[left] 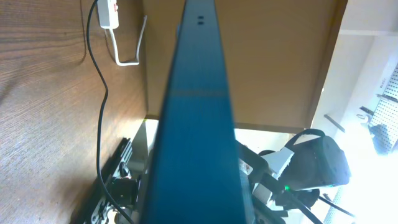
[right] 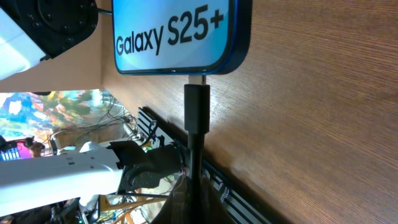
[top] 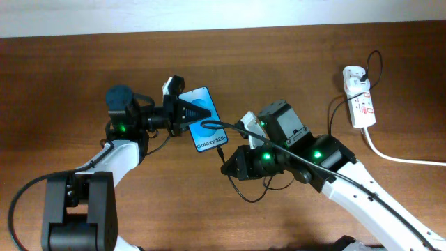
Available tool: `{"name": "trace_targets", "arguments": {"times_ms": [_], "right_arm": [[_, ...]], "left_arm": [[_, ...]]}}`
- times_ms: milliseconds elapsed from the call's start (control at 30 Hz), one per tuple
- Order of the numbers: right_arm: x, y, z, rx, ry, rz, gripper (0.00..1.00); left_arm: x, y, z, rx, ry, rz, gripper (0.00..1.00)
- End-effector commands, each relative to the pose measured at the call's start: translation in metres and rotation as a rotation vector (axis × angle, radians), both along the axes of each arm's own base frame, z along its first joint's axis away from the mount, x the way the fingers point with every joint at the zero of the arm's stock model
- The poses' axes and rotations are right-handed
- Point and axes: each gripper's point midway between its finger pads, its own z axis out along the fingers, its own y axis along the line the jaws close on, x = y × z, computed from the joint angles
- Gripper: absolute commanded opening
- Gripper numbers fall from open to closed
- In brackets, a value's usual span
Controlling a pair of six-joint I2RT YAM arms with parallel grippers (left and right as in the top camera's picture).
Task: Plug charger to phone and switch on socket
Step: 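Push the USB-C plug into the phone's bottom port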
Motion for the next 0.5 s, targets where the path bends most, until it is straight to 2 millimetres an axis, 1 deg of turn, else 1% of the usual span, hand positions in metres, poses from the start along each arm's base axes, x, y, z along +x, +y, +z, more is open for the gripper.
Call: {"name": "trace_targets", "arguments": {"times_ms": [0,167,300,467], "right_arm": [[-0.011,0.008,-0.001,0.007,-0.006,0.057,0.04],[-0.007,0.011,0.001,0.010,-0.037,0.055,0.04],[0.000,0.009,0.000,-0.005,-0.067,0.033,0.04],[-0.007,0.010,0.002,0.012,-0.042,0.053,0.04]], "left_arm": [[0.001,0.001,0.007,-0.002,-0.022,0.002,0.00],[0.000,0.001,0.007,-0.002,-0.023,-0.002,0.00],[-0.001,0.001,0.007,-0.002,-0.023,-0.006,0.00],[0.000,0.001,0.007,-0.002,-0.024,-0.002,0.00]]}}
